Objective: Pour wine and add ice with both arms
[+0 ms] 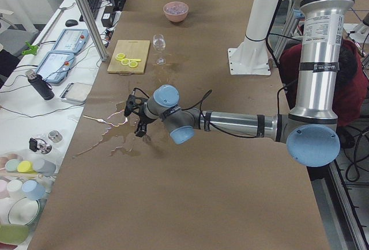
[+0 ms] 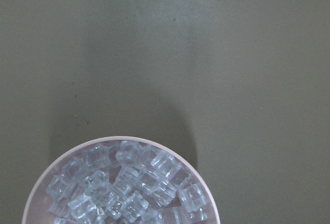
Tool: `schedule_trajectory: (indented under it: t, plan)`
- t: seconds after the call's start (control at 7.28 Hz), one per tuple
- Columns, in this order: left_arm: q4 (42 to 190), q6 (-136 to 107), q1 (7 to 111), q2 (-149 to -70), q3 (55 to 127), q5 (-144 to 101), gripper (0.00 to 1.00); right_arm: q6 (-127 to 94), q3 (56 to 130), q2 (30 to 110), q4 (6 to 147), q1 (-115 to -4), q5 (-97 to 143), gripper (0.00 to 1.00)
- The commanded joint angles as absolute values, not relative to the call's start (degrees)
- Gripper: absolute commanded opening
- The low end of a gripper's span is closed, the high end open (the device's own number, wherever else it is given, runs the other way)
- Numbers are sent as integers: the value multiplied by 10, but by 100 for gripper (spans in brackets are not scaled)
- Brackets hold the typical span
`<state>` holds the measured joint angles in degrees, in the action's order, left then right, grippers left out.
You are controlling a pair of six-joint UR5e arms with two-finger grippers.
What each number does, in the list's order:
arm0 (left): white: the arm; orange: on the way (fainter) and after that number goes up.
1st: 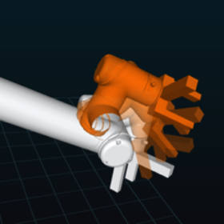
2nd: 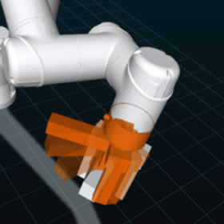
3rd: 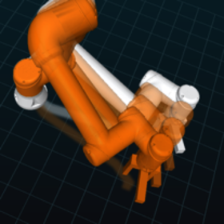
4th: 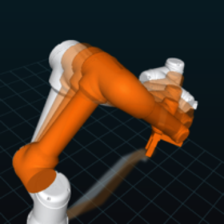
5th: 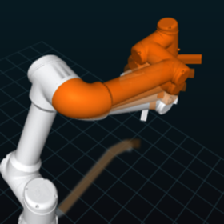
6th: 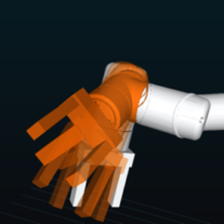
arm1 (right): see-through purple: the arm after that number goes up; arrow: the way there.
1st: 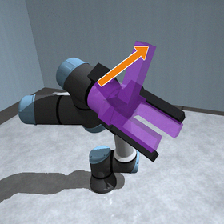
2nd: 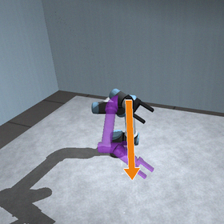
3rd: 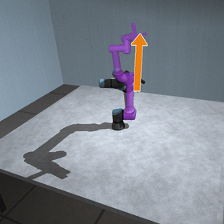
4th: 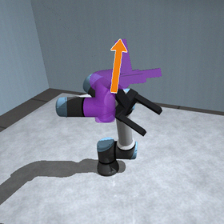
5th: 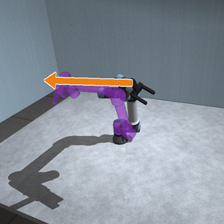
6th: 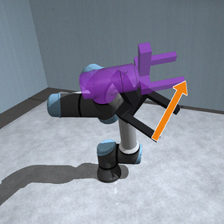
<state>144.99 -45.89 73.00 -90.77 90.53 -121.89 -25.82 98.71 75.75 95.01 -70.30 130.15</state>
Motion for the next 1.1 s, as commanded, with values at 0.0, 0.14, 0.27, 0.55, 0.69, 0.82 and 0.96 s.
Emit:
schedule_trajectory:
  t: [0.0,0.14,0.27,0.55,0.69,0.82,0.96]
  plan:
    - [1450,-451,689,-911,915,-1162,98,-288,980,751,947,-661,1271,100]
    - [1450,-452,659,-914,920,-1142,98,-304,977,745,947,-645,1260,100]
    - [1454,-448,650,-913,920,-1135,98,-305,976,750,946,-643,1266,100]
    - [1473,-437,638,-900,916,-1108,98,-306,976,761,946,-637,1268,100]
    - [1474,-437,638,-898,915,-1095,98,-315,976,761,945,-630,1268,99]
    - [1474,-436,638,-898,910,-1089,98,-333,976,761,945,-615,1268,99]
    - [1475,-438,637,-898,904,-1082,98,-334,973,761,945,-607,1268,98]
